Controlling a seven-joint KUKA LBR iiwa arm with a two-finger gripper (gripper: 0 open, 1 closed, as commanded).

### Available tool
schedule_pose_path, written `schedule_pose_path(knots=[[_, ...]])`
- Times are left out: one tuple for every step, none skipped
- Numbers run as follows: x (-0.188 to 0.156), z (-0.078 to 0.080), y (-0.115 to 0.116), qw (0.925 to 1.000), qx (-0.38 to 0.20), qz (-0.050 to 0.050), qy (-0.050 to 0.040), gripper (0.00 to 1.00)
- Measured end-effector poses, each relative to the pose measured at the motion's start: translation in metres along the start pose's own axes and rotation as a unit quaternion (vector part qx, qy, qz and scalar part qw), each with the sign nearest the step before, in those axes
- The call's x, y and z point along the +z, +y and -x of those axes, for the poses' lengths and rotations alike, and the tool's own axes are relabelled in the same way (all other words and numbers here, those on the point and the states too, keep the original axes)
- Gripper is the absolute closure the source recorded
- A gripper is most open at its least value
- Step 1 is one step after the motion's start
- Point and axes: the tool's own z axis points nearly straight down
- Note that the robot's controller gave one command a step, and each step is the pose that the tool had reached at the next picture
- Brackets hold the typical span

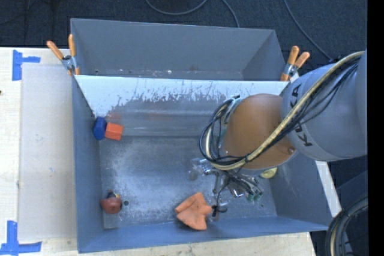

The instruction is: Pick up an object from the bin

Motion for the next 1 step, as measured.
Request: schedule_pose_path(knots=[[0.0197,-0.0055,0.0032,0.9900,-0.141,-0.001,-0.0034,0.00]])
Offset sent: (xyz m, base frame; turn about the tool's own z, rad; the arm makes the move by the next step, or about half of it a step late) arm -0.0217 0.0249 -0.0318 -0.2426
